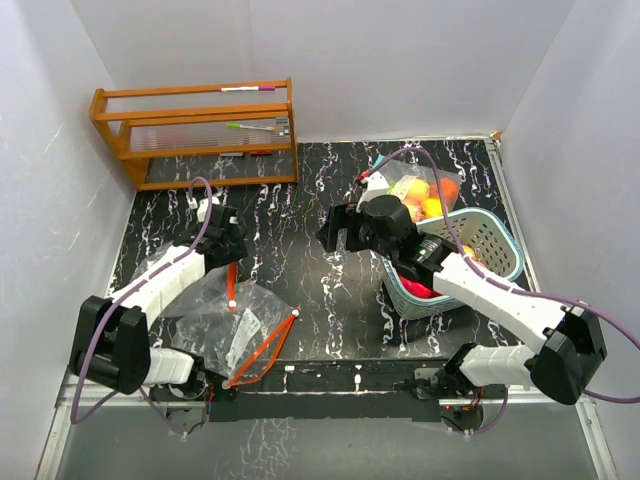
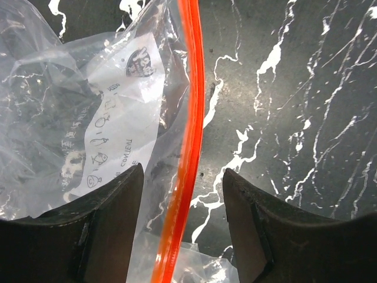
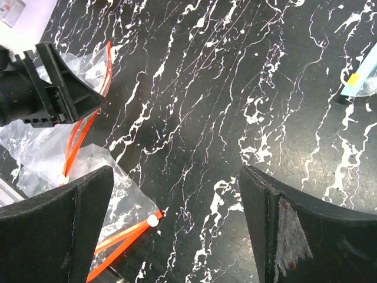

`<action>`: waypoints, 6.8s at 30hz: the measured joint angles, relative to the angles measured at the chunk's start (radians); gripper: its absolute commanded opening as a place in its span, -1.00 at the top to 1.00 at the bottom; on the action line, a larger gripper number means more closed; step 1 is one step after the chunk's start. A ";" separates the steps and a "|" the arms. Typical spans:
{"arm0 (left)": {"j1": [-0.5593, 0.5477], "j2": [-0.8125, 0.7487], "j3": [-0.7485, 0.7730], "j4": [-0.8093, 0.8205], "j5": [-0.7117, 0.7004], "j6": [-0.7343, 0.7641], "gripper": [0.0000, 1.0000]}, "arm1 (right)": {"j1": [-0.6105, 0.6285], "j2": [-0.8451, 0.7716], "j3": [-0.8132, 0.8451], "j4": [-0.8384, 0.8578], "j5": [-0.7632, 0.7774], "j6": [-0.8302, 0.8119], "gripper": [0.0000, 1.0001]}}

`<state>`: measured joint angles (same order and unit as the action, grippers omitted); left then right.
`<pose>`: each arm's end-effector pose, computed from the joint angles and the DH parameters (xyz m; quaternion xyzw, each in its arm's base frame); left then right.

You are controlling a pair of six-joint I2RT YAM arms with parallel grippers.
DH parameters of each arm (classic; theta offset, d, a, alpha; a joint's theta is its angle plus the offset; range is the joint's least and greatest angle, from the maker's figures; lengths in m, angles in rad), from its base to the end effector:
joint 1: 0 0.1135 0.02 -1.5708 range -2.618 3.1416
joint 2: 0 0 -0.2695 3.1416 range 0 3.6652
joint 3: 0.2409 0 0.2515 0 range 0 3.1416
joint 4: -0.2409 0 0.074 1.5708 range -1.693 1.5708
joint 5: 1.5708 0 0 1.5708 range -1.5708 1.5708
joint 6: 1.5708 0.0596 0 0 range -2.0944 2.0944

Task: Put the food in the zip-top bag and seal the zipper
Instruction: Pick up the zipper food storage bag at the corner of the board, then open the zipper of the food storage bag at the center of the board.

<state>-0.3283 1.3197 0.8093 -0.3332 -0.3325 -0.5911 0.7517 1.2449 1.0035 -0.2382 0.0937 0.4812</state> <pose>0.2733 -0.0725 0.2102 -0.1791 0.9061 -0.0170 0.3829 0.2255 0.2032 0.3072 -0.0910 0.8494 0.2670 0.4461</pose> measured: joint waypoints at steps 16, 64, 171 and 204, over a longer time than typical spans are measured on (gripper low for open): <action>0.000 0.016 0.000 -0.037 -0.024 0.023 0.09 | 0.000 -0.085 -0.084 0.034 0.015 0.016 -0.83; 0.000 -0.284 0.038 -0.017 0.108 0.080 1.00 | 0.000 -0.115 -0.131 0.045 0.006 0.031 -0.82; -0.012 -0.326 0.130 0.073 0.343 0.071 0.55 | 0.106 0.161 -0.005 0.301 0.283 0.095 0.85; -0.187 -0.235 0.122 0.178 0.605 -0.095 -0.80 | 0.139 0.226 0.071 0.326 0.261 -0.003 0.85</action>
<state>-0.5148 1.0847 0.9314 -0.1551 0.2722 -0.6861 0.8906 1.4712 1.0748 0.0875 0.3550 0.4778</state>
